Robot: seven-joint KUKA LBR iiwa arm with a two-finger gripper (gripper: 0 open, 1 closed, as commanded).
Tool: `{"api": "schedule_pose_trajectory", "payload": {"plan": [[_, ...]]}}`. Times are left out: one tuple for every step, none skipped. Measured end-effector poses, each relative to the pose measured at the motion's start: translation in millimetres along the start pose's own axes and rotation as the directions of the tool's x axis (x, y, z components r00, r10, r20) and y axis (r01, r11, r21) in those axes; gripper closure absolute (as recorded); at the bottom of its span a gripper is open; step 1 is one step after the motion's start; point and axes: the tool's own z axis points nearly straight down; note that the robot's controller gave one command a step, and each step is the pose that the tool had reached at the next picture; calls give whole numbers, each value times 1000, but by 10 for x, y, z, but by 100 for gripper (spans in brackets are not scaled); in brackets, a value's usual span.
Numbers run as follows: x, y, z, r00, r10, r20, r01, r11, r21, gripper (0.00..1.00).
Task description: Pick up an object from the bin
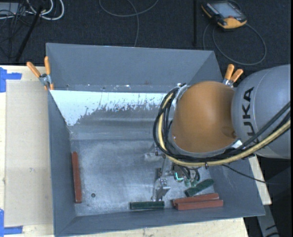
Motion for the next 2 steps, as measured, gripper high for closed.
{"api": "schedule_pose_trajectory", "payload": {"plan": [[-17, -5, -33, 1000, 3, 8, -3, 1000, -1, 0], [-15, -90, 313, 995, -98, 11, 98, 995, 0, 0]]}}
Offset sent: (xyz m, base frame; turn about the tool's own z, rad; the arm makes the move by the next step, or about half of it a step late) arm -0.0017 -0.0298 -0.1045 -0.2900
